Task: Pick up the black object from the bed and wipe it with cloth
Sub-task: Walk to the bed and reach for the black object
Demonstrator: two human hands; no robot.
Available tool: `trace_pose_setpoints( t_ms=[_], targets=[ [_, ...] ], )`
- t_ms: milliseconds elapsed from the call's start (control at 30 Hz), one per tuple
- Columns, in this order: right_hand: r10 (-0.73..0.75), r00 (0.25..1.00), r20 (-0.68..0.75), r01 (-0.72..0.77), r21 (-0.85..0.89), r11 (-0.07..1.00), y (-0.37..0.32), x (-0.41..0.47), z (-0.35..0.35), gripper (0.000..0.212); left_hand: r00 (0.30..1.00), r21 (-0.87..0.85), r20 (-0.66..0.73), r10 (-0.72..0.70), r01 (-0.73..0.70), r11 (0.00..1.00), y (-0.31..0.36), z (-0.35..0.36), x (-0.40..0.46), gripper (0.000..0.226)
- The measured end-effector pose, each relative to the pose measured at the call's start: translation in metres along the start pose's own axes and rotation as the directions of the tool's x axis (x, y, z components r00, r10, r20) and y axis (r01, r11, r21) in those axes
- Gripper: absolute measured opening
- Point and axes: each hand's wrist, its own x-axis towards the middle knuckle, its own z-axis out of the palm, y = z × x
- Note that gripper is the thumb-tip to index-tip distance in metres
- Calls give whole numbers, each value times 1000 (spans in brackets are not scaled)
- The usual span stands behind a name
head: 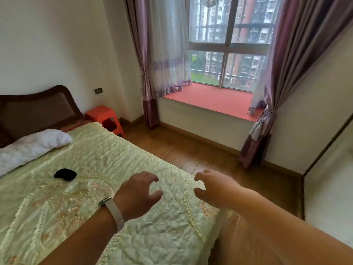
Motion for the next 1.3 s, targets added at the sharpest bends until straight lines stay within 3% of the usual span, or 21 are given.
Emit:
trace_pose_setpoints(
  t_ms=[400,667,1000,1300],
  targets=[
    [185,982,37,-188,80,979,192,-48,-44,42,993,-3,52,107,-107,994,172,68,93,47],
    [182,981,74,-189,101,977,288,-54,-68,45,988,15,68,140,-142,990,256,101,148,44],
    [183,975,126,-195,91,977,339,-15,-76,46,977,8,147,152,-155,988,270,130,228,46],
    [299,936,184,-310,33,950,397,82,-94,42,935,-185,277,220,-173,967,248,149,370,49]
  ],
)
